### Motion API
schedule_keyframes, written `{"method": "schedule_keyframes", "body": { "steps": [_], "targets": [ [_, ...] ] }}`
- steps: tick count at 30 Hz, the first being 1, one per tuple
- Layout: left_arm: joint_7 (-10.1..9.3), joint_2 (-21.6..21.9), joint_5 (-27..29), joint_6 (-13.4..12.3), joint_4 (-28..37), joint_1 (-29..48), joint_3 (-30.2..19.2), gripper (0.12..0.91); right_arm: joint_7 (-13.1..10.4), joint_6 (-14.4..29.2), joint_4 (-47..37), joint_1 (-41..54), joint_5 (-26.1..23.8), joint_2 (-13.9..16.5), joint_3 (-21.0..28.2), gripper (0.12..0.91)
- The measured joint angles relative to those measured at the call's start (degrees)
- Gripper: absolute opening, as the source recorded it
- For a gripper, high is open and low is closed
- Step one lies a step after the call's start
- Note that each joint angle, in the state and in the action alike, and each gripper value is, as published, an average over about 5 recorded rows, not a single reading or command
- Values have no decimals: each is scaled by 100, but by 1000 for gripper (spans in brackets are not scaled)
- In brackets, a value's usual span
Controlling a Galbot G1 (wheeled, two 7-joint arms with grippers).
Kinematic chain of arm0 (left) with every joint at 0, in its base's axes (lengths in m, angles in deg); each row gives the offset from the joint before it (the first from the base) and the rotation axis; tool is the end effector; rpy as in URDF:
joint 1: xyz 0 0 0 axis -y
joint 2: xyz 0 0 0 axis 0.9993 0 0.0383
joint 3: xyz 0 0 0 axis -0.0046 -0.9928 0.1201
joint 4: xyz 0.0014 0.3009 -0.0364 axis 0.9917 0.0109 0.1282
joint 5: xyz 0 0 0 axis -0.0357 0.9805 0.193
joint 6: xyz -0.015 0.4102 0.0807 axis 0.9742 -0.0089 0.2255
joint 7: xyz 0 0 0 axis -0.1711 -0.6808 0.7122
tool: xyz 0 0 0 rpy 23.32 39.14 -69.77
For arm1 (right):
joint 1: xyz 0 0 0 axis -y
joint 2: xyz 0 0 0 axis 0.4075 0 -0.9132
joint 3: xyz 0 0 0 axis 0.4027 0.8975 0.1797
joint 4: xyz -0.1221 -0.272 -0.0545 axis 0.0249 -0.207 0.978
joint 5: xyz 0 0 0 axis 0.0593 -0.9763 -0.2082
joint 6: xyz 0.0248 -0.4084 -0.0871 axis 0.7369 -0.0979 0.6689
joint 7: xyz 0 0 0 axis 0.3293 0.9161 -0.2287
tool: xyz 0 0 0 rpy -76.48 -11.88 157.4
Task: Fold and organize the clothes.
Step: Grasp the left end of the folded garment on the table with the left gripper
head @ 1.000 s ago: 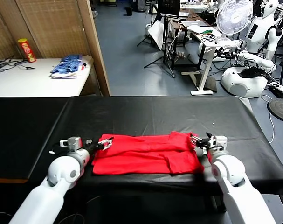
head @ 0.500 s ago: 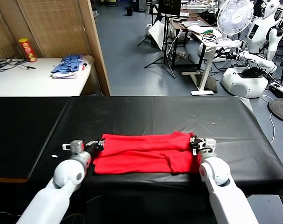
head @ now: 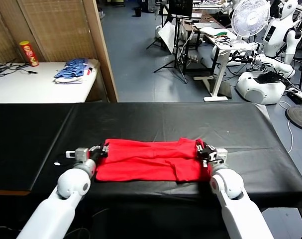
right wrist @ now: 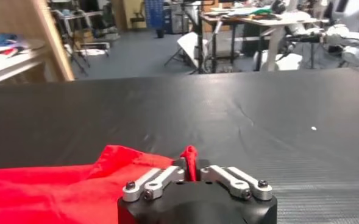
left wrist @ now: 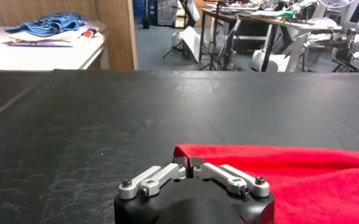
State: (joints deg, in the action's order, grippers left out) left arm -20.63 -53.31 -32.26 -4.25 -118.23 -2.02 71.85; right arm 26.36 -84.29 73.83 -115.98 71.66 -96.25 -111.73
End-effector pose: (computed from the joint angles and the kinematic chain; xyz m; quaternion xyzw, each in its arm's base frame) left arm 0.4022 0.0342 -0.2442 -0.0435 -0.9729 0.0187 0.2261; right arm 0.4003 -0.0339 -0.2389 0.0286 -0.9798 -0.0185 0.1972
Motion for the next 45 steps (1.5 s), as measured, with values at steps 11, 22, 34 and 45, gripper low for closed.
{"method": "schedule_keyframes", "body": {
  "steps": [11, 22, 34, 45],
  "targets": [
    [-372, 93, -1005, 289, -492, -390, 377, 797, 2, -71, 721, -450, 403, 185, -233, 798],
    [-441, -75, -1019, 230, -943, -1136, 629, 739, -12, -88, 897, -500, 619, 161, -258, 798],
    [-302, -267, -584, 160, -1024, -1429, 588, 175, 13, -71, 877, -473, 594, 115, -290, 798],
    [246, -3, 1021, -246, -808, -1298, 686, 154, -10, -75, 960, -479, 564, 91, -398, 798]
  ]
}}
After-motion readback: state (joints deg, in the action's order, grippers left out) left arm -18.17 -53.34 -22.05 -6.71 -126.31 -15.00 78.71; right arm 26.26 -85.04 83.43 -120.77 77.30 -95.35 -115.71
